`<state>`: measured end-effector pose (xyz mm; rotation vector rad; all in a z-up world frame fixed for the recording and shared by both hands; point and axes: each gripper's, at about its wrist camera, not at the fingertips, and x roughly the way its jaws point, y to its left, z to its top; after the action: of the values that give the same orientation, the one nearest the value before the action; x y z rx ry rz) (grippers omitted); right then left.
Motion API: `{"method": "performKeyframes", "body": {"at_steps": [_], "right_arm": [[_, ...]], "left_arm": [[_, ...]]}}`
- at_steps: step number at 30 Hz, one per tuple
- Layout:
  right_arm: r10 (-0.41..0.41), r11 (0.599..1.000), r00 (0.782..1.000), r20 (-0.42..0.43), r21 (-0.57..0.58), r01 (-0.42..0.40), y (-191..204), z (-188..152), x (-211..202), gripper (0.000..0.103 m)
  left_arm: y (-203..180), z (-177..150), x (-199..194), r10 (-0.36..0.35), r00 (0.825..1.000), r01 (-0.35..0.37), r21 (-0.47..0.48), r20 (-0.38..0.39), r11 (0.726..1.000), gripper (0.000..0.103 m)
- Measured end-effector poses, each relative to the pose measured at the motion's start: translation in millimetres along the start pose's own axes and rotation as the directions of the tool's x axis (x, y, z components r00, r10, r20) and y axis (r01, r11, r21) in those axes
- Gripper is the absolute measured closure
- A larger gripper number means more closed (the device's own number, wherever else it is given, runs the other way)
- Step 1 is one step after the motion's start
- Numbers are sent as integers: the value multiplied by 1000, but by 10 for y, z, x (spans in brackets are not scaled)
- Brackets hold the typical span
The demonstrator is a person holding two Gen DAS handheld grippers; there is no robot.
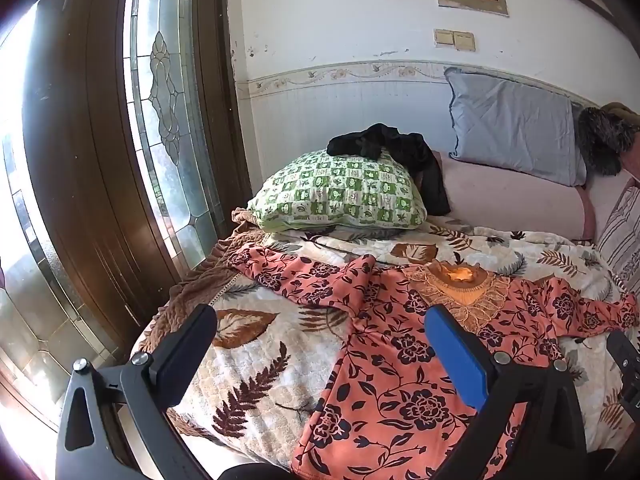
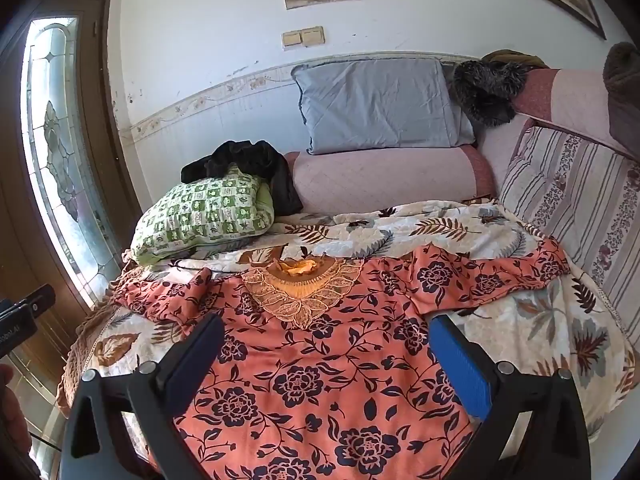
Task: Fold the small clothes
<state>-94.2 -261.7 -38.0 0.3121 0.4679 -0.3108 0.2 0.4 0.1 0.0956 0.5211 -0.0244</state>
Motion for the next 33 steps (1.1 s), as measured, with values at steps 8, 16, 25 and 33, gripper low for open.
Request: {"method": "performKeyframes", "body": {"at_steps": [8, 16, 25, 33], "right_arm": [[1, 1000, 1000, -1, 1, -1, 8, 2, 6, 0], [-1, 1000, 1000, 0, 5, 1, 7, 6, 9, 0], [1, 1000, 1000, -1, 14, -1, -13, -5, -9, 0], [4, 1000, 1000, -5, 21, -4, -39, -13, -9, 0]], "left_arm": [[15, -1, -3, -7, 1000, 7, 1, -6, 1000, 0], [10, 19, 5, -6, 1000, 6, -2, 5, 1000, 0], [-11, 20, -54, -11, 1000, 11, 3, 1, 1000, 0], [-18, 12, -48, -15, 1000, 15, 6, -8, 1000, 0]]}}
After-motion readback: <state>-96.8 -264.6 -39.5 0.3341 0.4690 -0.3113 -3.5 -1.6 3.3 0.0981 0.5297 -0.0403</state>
